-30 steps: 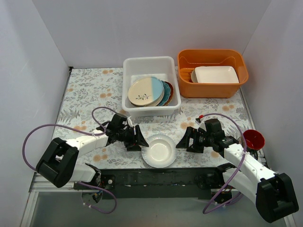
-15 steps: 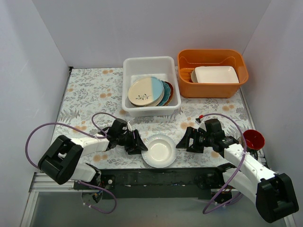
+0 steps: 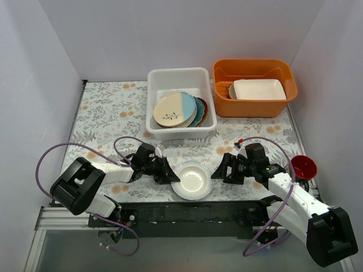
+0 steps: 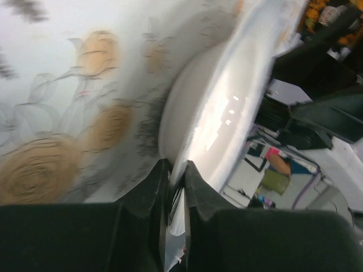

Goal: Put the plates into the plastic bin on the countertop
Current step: Pick up the plate from the corner of the board.

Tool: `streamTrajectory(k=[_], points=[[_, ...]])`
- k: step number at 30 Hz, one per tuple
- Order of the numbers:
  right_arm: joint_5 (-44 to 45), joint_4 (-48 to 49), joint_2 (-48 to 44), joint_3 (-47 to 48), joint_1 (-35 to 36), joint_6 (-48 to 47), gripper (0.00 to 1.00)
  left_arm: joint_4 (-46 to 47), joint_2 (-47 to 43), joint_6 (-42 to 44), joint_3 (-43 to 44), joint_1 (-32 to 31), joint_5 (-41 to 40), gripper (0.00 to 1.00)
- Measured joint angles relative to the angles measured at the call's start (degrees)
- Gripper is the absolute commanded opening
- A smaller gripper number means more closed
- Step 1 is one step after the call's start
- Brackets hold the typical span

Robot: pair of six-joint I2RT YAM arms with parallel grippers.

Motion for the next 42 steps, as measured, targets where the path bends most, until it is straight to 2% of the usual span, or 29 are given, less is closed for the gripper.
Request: streamTrajectory(k=[3, 13, 42], points=[[-0.1, -0.1, -0.1, -0.1, 0.0, 0.0, 0.9, 2.9, 0.3, -0.1, 0.3, -0.5, 1.5, 0.0], [-0.2, 0.0, -0.7, -0.2, 0.0, 0.0, 0.91, 2.7, -0.1, -0.5, 0.1, -0.9, 0.4, 0.0], [-0.3, -0.4, 0.5, -0.1, 0.0, -1.2, 0.91, -13.1, -9.7, -0.6, 3.2, -1.0, -6.0, 0.0]])
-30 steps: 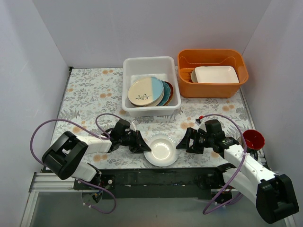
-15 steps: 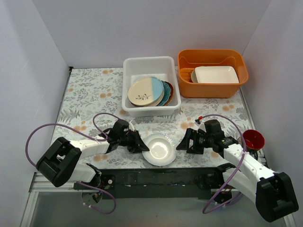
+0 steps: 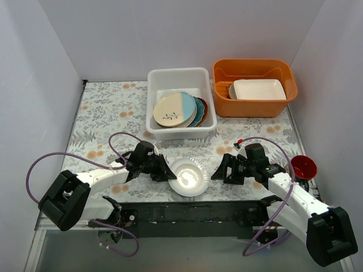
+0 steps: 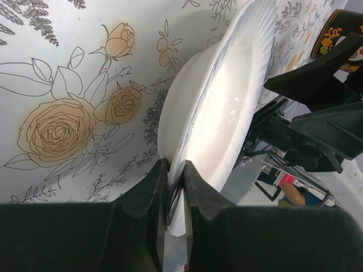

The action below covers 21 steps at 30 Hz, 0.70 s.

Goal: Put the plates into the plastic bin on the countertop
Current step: Pick up the plate from the corner of the board.

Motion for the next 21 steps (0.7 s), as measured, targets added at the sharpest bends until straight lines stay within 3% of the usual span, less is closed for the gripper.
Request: streamTrajectory(k=[21], points=[[0.0, 0.0, -0.1, 0.0, 0.0, 0.0, 0.91, -8.0, -2.8, 1.5, 6.6, 0.0, -2.4, 0.0]])
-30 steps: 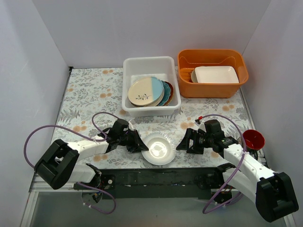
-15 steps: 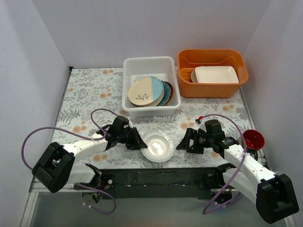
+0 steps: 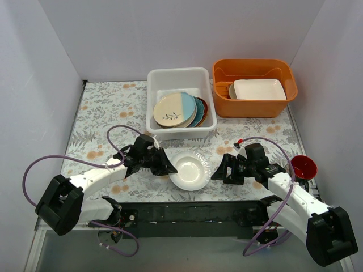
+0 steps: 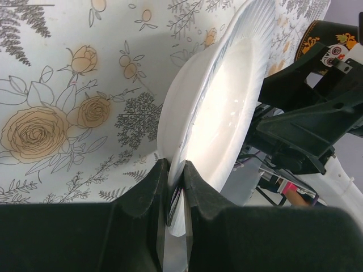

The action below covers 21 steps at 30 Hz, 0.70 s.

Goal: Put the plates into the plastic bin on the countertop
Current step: Pick up the plate from the corner of the board.

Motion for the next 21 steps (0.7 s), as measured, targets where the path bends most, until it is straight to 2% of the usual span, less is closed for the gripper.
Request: streamTrajectory(k=[21], points=[[0.5, -0.1, -0.9, 0.0, 0.0, 0.0, 0.91, -5.1, 1.0, 2.5, 11.9, 0.0, -1.3, 0.0]])
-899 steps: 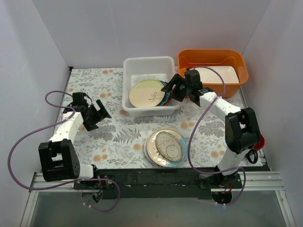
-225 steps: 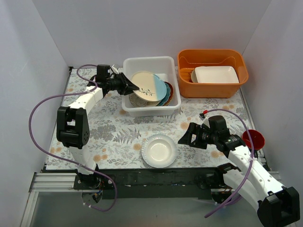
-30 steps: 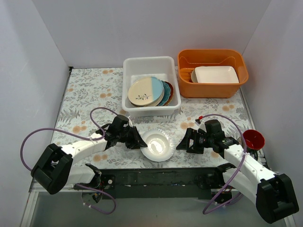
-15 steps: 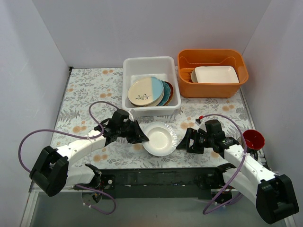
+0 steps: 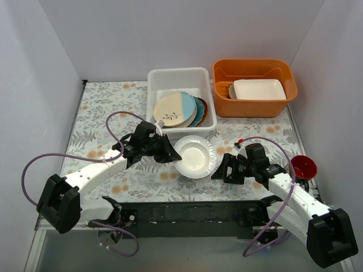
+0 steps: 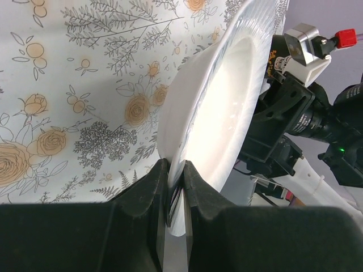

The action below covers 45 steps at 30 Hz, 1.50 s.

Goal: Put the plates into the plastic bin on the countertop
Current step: Pick up the plate from the corner of the board, then place the plate in the plastic bin.

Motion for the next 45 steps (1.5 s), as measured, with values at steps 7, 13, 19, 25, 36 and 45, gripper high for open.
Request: streamTrajectory(k=[7, 13, 19, 25, 36, 45], points=[[0.7, -0.6, -1.7, 0.0, 0.0, 0.0, 0.91, -0.7, 1.5, 0.8, 2.3, 0.0, -0.2, 0.0], [0.6, -0.4, -1.2, 0.0, 0.0, 0.0, 0.91, -2.0, 2.2, 1.1, 4.0, 0.0, -1.2, 0.0], [0.6, -0.4, 0.0, 0.0, 0.0, 0.0, 0.91, -2.9, 2.8, 1.4, 7.0, 0.0, -2.0, 0.0], [0.6, -0.4, -0.5, 0.0, 0.0, 0.0, 0.91, -2.9, 4.9, 2.1, 10.4, 0.0, -2.3, 0.0], [0.6, -0.3, -1.2, -0.3, 0.0, 0.0, 0.91, -3.7, 6.4, 2.6, 12.9, 1.0, -2.7, 0.0], [0.6, 0.2, -0.5, -1.6, 0.0, 0.0, 0.91, -4.1, 6.9, 4.3, 13.8, 5.0, -1.8, 0.0]])
